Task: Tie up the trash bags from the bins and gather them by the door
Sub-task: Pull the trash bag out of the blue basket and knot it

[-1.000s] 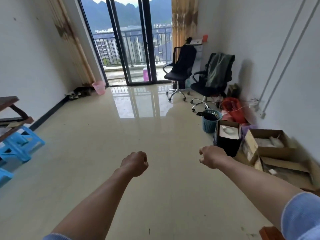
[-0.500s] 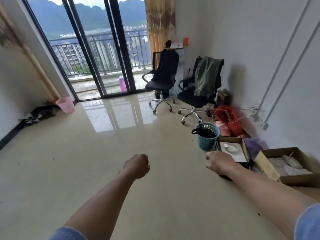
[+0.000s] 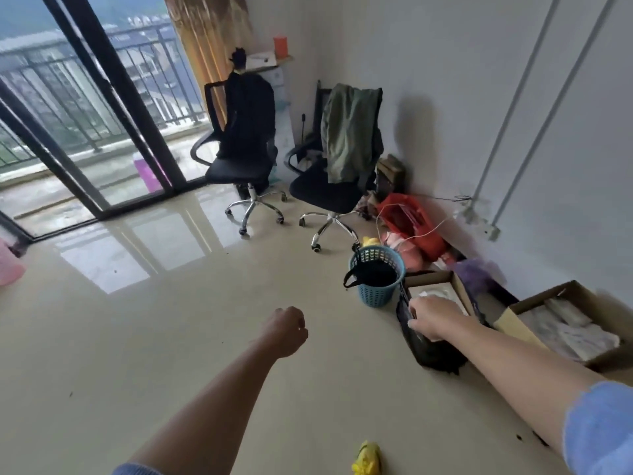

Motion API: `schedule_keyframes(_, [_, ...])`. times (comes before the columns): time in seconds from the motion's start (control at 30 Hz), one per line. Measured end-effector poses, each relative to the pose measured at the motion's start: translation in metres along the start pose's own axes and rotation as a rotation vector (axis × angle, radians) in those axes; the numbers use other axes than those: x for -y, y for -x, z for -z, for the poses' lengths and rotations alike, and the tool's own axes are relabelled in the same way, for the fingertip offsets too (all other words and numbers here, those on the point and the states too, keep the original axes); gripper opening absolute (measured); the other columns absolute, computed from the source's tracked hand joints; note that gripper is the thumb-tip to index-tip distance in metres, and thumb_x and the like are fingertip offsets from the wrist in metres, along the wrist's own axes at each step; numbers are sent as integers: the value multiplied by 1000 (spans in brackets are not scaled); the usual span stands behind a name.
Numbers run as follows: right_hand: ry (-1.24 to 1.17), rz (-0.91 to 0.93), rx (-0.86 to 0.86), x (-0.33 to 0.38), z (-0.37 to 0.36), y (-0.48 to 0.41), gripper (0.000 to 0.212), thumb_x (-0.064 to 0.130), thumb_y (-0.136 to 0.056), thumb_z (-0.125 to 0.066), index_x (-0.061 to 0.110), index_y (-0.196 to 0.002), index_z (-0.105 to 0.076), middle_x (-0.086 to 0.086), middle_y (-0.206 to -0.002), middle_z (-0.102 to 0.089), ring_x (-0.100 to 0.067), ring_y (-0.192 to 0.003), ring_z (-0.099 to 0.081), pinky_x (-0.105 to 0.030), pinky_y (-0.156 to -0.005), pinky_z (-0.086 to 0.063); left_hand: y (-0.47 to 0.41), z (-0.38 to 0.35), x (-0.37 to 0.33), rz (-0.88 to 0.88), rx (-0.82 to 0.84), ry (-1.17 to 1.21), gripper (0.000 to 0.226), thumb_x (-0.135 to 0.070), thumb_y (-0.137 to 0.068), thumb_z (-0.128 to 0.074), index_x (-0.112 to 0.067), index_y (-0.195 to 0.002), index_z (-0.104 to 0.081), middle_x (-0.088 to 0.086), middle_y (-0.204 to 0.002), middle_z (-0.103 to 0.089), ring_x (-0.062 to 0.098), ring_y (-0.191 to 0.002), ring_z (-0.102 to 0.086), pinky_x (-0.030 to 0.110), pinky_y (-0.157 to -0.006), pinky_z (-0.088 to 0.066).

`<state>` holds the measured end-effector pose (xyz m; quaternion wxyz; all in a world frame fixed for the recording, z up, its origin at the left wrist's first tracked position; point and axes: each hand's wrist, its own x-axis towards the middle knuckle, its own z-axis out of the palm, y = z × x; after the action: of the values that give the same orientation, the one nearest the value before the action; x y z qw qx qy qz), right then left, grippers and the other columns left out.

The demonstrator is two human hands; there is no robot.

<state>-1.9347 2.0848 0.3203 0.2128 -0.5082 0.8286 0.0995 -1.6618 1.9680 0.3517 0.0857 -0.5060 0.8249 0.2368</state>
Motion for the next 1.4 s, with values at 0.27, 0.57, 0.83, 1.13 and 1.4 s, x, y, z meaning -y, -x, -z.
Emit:
schedule_keyframes(0.27, [-36, -6, 53, 24, 81, -168, 34, 39, -91, -55, 23, -121, -58, -5, -126, -60, -27, -113, -60, -35, -85, -47, -182, 74, 12, 16, 10, 40, 21, -26, -90, -54, -16, -104, -66, 11, -102, -68, 25, -107, -57, 26, -73, -39])
schedule_keyframes(0.57, [-102, -160, 109, 13, 102, -354, 33, 38, -91, -56, 24, -120, -59, -3, -126, -61, -27, -115, -58, -34, -88, -46, -426, 93, 12, -78, 184, -3, 18, -28, -87, -56, -17, -99, -65, 8, -95, -62, 29, -98, -62, 31, -77, -48])
schedule_keyframes(0.83, [-204, -269, 205, -12, 105, -461, 33, 34, -92, -53, 22, -123, -54, -6, -125, -61, -30, -112, -59, -35, -83, -46, -591, 104, -33, -182, 348, -115, 18, -31, -83, -55, -20, -93, -66, 8, -103, -68, 29, -94, -62, 36, -82, -53])
schedule_keyframes(1.13, [-206, -184, 347, -53, 23, -612, 27, 16, -94, -49, 14, -121, -52, -8, -115, -57, -31, -104, -59, -39, -80, -47, -734, 7, -67, -60, 461, -34, 18, -25, -83, -53, -20, -94, -66, 13, -96, -67, 30, -86, -63, 39, -76, -56])
schedule_keyframes(1.4, [-65, -154, 387, -68, -122, -718, 55, 8, -87, -58, 18, -137, -38, -7, -134, -45, -28, -124, -42, -37, -91, -43, -828, -142, -32, -37, 581, -93, 21, -23, -86, -52, -20, -101, -66, 6, -98, -67, 28, -89, -63, 32, -68, -51])
